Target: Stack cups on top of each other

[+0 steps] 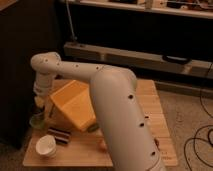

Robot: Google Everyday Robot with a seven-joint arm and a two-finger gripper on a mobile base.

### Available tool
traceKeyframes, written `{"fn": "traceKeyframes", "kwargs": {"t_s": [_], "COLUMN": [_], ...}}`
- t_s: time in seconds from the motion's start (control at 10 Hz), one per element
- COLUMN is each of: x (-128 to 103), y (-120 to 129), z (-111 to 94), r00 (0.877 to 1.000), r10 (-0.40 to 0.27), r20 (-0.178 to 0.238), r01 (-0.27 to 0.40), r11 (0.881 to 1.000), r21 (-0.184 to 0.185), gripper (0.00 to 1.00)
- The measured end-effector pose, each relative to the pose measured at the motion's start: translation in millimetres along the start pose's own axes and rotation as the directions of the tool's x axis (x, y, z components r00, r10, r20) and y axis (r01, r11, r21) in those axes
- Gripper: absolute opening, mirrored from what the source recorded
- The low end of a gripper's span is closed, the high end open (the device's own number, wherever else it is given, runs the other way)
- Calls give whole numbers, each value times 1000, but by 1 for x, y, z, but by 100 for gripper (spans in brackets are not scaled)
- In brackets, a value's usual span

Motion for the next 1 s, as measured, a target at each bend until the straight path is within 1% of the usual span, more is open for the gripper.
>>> {"fn": "traceKeyframes", "kwargs": {"t_s": [0.3,0.5,0.6,0.8,1.0], "x": [-3,-3,-3,-7,-12], "y": [5,7,8,9,11], "z": [-2,-1,2,6,9], "r00": [1000,1000,999,999,999], "r10": [-9,-12,-12,-12,-15], "r20": [-5,-19,-32,-42,-44], "r01": [9,11,11,11,13], "r11": [1000,1000,1000,1000,999], "r21": [-11,-14,-18,-26,-30], "gripper": [0,0,0,0,0]}}
